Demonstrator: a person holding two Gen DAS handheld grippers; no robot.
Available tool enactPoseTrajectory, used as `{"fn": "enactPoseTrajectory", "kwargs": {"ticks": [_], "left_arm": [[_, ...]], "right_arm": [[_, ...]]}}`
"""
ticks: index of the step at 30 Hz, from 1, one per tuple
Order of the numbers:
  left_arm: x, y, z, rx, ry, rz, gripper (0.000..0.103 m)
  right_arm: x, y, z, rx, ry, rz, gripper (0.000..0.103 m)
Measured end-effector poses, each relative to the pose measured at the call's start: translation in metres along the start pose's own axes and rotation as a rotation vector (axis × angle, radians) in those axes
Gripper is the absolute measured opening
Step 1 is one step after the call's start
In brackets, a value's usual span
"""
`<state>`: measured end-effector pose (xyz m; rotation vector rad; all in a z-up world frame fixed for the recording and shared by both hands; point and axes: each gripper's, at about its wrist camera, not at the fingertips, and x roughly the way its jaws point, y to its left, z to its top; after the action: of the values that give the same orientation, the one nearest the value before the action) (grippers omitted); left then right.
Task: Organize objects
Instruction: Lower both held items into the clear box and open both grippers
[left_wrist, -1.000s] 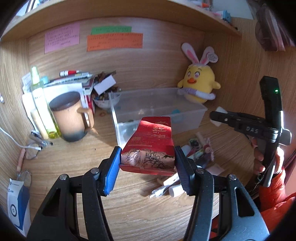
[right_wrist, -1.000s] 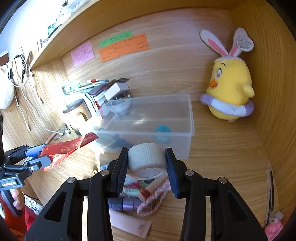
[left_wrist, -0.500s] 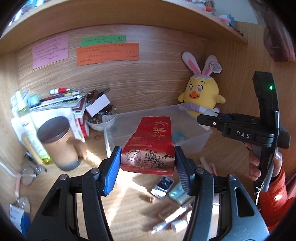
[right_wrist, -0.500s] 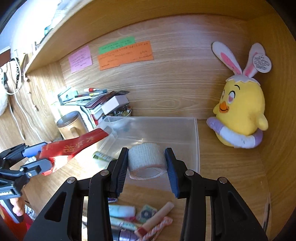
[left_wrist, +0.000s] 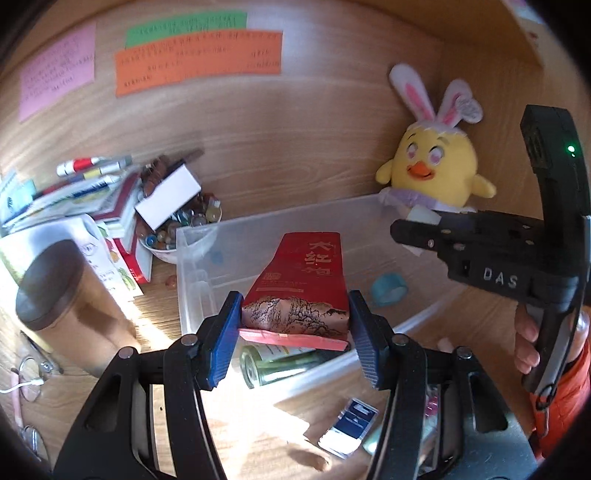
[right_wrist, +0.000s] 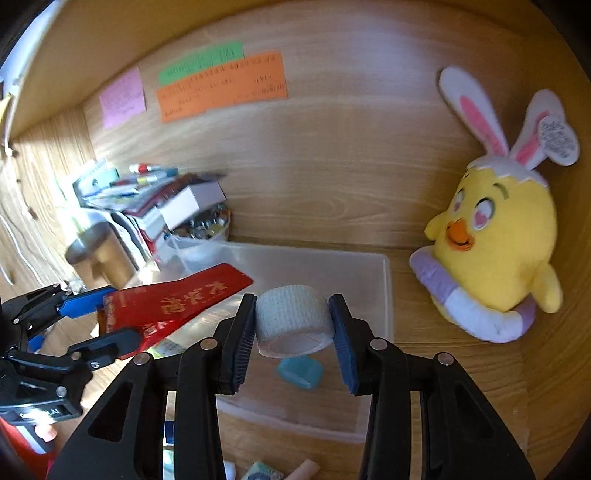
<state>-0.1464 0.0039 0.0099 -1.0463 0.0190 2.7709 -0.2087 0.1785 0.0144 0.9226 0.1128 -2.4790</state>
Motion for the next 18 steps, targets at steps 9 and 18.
{"fn": "enactPoseTrajectory", "kwargs": {"ticks": [9,18], "left_arm": [[0.027,0.007,-0.008,-0.016,0.064,0.014,0.056],[0.030,0.005,-0.009,-0.011,0.070,0.009,0.057]], "right_arm": [[0.030,0.011,-0.008,-0.060,0.065,-0.002,0.036],[0.045,0.008,-0.007,-0.074,0.102,-0.046,0.036]]}}
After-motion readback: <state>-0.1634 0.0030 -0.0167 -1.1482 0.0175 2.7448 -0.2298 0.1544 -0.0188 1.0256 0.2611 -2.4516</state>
